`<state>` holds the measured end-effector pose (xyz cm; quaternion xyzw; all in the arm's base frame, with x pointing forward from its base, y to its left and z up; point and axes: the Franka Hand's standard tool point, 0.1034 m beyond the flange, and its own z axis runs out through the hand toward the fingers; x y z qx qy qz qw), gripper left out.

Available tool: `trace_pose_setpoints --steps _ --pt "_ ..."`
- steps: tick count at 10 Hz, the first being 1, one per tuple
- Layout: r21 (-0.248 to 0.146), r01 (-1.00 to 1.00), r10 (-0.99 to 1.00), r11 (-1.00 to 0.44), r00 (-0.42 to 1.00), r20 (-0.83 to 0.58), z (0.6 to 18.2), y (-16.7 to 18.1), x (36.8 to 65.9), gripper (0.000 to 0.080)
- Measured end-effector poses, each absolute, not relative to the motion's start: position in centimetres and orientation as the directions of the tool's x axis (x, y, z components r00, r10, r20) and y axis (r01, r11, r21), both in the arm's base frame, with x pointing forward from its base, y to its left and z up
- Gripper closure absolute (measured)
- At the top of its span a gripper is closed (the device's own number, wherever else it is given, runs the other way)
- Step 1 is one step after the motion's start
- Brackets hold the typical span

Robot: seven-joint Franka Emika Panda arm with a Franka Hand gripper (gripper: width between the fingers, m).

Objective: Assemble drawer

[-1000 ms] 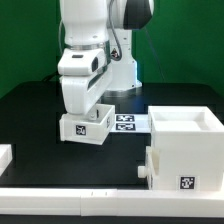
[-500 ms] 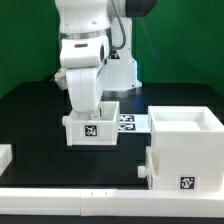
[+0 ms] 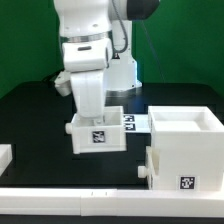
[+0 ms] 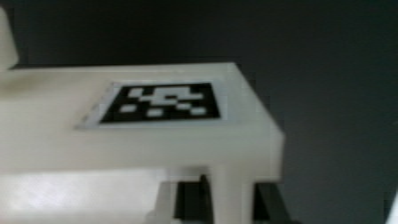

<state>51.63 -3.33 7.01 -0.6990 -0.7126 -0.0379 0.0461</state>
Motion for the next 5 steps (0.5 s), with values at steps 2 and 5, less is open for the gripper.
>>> trace_pose_setpoints --steps 2,5 --pt "0.012 1.000 0.994 0.001 -0.003 0.108 7.46 -2.00 53.61 0.0768" --pt "0.006 1.000 0.994 0.007 -0.008 0.111 7.14 -2.09 53.38 0.0768"
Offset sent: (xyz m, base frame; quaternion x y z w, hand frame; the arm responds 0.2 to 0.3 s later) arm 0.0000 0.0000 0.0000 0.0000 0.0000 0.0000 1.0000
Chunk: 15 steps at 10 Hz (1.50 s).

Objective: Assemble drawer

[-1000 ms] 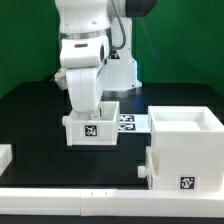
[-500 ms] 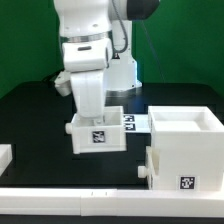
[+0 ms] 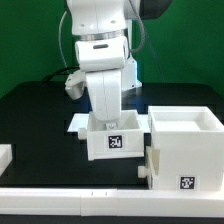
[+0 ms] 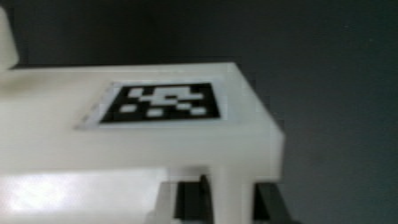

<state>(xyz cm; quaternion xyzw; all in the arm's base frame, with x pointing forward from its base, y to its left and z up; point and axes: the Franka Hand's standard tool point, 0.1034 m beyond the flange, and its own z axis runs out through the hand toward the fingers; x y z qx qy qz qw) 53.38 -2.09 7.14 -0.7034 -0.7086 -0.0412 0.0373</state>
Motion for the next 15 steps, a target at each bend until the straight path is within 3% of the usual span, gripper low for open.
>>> trace_pose_setpoints --steps 6,15 --pt "0.022 0.999 0.992 -0.035 0.032 0.124 6.8 -0.2 55.1 0.0768" --pt "-0.011 0.996 0.987 -0.089 0.090 0.136 5.4 1.8 54.6 0.0768"
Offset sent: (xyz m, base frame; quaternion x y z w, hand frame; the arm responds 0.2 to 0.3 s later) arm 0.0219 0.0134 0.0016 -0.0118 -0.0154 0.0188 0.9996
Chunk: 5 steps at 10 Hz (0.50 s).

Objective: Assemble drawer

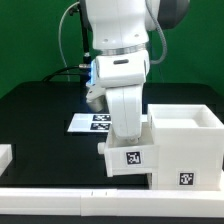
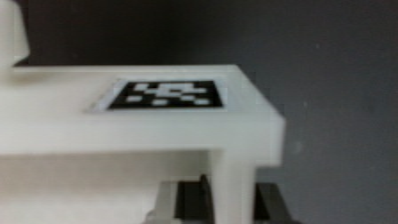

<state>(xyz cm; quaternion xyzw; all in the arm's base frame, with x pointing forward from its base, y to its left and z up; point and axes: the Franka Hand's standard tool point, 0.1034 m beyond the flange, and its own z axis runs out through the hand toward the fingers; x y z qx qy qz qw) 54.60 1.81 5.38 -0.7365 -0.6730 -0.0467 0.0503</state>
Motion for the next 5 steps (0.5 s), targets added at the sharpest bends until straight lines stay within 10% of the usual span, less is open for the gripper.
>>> trace_pose_setpoints --steps 5 --pt "0.019 0.996 0.986 -0.091 0.088 0.138 5.37 1.84 54.36 0.0768"
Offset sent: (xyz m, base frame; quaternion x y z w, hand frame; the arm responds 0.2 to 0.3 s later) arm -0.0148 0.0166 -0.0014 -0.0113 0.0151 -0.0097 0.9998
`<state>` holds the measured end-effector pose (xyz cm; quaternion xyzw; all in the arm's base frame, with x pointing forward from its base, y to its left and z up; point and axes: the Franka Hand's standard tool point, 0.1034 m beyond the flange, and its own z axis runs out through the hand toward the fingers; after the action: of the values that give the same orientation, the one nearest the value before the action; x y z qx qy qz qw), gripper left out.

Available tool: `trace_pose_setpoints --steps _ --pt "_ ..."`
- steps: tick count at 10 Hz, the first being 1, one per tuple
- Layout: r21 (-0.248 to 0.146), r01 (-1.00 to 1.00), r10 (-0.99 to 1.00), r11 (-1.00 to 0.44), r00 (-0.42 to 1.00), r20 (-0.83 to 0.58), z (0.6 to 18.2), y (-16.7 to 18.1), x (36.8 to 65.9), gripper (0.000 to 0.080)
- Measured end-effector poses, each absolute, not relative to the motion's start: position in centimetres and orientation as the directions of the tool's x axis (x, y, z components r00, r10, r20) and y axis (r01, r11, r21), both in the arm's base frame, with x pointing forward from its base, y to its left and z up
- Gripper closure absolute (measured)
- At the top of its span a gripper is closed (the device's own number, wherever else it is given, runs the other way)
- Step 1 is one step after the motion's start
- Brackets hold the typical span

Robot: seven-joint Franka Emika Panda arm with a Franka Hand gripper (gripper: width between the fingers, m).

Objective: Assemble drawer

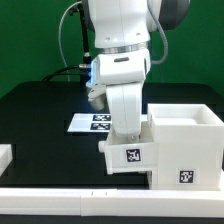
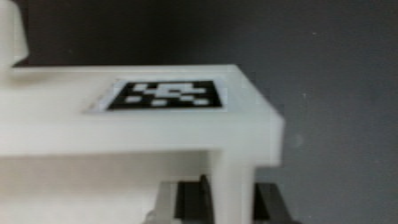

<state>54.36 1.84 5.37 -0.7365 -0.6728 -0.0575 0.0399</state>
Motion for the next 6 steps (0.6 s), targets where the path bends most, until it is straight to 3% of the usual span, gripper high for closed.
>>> trace_pose_setpoints --steps 5,6 --pt "0.028 0.997 0.990 -0.068 0.064 0.128 5.37 1.81 54.38 0.0768" --pt "0.015 0.994 0.986 -0.109 0.106 0.126 5.55 2.08 54.51 0.0768"
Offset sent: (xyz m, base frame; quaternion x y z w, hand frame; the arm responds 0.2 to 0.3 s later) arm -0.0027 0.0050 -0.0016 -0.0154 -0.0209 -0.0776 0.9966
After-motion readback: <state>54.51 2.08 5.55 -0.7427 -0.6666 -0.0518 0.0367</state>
